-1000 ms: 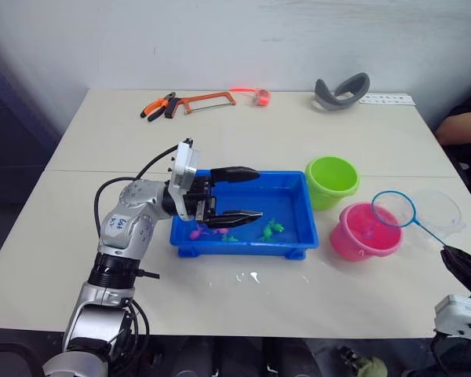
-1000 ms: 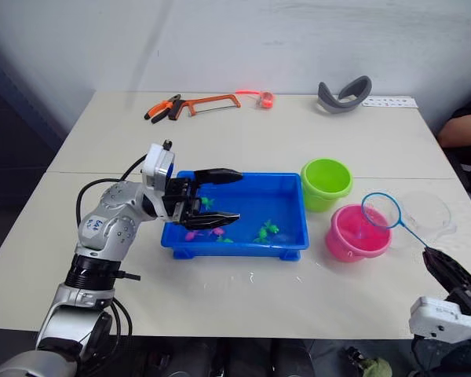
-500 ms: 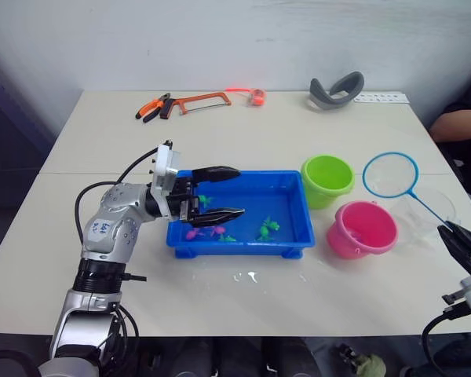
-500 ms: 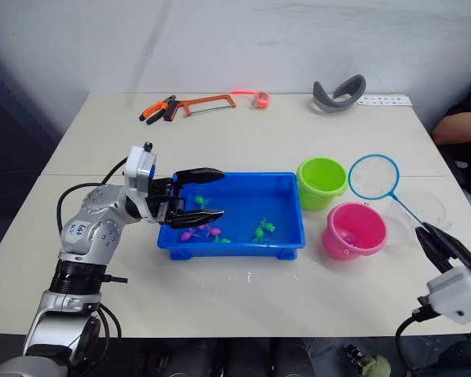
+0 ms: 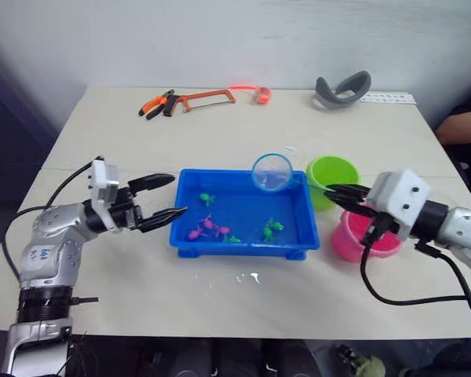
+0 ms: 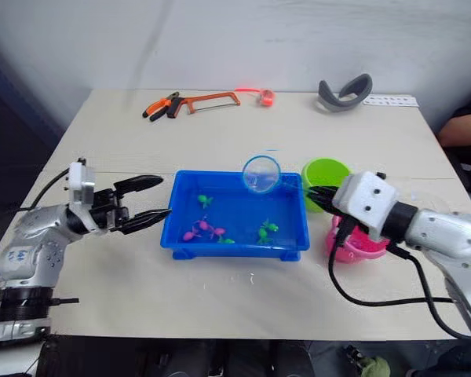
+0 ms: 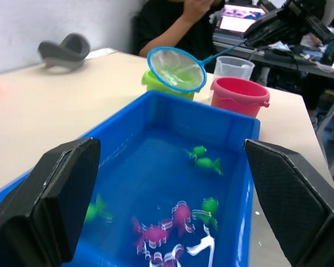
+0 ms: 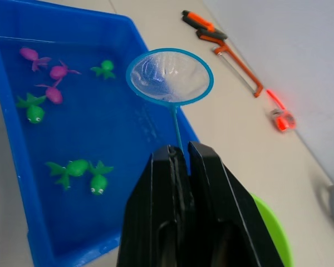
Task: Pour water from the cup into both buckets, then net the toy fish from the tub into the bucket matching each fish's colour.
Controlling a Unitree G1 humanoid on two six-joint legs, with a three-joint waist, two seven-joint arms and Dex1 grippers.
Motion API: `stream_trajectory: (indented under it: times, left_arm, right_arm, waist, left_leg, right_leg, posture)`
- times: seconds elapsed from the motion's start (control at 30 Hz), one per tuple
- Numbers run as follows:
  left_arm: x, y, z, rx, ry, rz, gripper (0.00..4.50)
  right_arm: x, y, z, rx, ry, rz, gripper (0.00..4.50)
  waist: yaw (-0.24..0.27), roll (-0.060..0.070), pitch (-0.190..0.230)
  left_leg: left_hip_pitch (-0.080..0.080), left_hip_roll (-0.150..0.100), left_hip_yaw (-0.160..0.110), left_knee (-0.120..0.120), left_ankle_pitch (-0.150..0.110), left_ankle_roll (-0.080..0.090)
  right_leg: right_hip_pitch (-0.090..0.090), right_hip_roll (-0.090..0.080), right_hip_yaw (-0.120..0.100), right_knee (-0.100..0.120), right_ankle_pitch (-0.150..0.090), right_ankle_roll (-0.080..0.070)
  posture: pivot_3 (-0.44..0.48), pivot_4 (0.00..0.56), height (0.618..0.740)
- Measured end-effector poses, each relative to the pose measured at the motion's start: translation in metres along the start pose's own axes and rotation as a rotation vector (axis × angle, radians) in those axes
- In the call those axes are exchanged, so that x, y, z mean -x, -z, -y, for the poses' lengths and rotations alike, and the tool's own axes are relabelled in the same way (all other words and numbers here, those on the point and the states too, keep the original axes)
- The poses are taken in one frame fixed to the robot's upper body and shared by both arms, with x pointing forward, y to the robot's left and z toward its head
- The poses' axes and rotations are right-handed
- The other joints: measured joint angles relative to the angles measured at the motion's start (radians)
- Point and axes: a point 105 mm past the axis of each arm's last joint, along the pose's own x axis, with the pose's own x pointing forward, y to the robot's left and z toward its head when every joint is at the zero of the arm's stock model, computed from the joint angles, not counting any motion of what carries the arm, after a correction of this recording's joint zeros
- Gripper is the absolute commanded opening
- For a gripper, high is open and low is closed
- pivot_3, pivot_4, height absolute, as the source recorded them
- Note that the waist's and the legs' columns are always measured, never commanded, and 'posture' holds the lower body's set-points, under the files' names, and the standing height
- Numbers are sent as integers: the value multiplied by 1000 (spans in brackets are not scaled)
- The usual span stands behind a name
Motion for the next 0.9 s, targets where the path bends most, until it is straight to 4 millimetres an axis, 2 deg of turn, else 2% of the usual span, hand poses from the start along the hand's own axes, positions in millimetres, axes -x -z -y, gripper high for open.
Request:
stream_trajectory:
  times: [0.17,0.23,0.33,0.5,0.9]
  left_arm:
    - [26,6,5,14,-26,-90,4479]
    - [31,8,11,13,-4,-129,4479]
    - [32,7,17,-1,32,-161,4479]
    - [29,6,23,-23,81,-209,4479]
    - [21,7,25,-20,113,-230,4479]
  right_arm:
    - [-33,16,-16,-39,-113,-59,0]
    - [-51,24,-25,-16,-170,-93,0]
    - [-62,29,-28,4,-187,-116,0]
    - [-69,36,-21,69,-190,-154,0]
    - [-81,30,-43,-4,-303,-101,0]
  waist:
    - [-1,0,0]
    - [1,0,0]
    - [0,1,1]
    - [-7,1,1]
    - [-21,1,1]
  left_leg:
    - [0,-1,0,0,0,0]
    - [0,-1,0,0,0,-1]
    - [0,-1,0,0,-1,-1]
    - [-1,-1,0,-1,-1,-1]
    - [-1,0,0,-1,-1,-1]
  right_leg:
    - [0,-1,0,0,0,0]
    - [-1,-1,0,0,0,0]
    - [-1,-1,0,1,0,0]
    - [-1,0,-1,1,0,0]
    - [-2,0,-1,2,0,0]
  posture:
    - [0,150,740]
    - [0,150,740]
    - [0,150,740]
    - [0,150,740]
    - [0,150,740]
